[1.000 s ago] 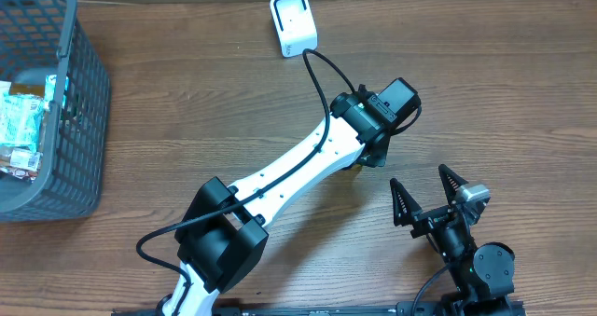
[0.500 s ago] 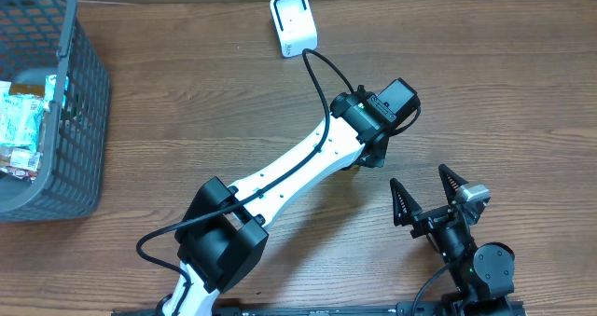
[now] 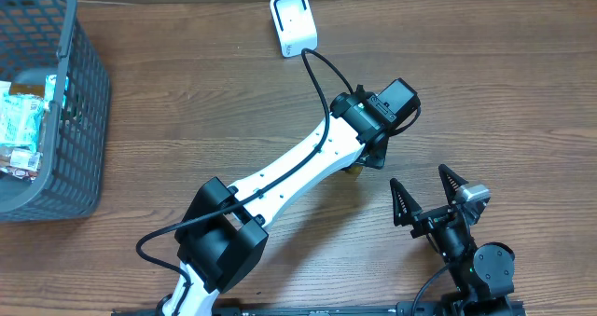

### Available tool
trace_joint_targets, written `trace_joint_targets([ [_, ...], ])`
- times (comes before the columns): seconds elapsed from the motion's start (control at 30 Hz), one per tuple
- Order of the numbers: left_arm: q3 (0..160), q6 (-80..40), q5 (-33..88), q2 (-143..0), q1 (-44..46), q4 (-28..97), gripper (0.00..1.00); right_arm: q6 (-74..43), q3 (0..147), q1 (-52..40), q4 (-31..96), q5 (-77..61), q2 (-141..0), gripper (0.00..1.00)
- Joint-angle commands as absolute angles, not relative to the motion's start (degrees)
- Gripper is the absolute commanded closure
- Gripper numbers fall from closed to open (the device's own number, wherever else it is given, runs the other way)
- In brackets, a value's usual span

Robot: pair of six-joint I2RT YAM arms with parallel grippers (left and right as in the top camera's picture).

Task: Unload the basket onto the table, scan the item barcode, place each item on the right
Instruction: 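Hold the bottle's label in front of the scanner window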

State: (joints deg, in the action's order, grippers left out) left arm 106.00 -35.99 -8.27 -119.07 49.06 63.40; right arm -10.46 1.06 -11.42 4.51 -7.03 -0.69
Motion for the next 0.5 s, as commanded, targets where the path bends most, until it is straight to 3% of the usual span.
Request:
trace_joint_targets([
  [0.0, 106.15, -35.99, -9.13, -118.78, 49.15, 63.59, 0.12, -10.02, 0.47, -11.88, 4.21, -6.5, -0.4, 0.0],
  [0.07, 106.15, -35.99, -9.13, -118.78, 49.15, 63.57, 0.05, -10.02, 0.47, -11.88, 4.23, -6.52, -0.4, 0.0],
  [0.2, 106.15, -36.01, -8.95, -118.78, 49.15, 63.51, 0.04, -10.02, 0.47, -11.88, 4.23, -6.5, -0.4, 0.0],
  [0.4, 106.15, -36.01, -8.95, -118.78, 49.15, 62.48, 0.24, -10.02, 0.47, -11.88, 4.23, -6.52, -0.4, 0.0],
  [0.47, 106.15, -36.01, -8.97, -118.78, 49.15, 62.13, 0.25, -10.02, 0.47, -11.88, 4.23, -6.52, -0.4, 0.0],
])
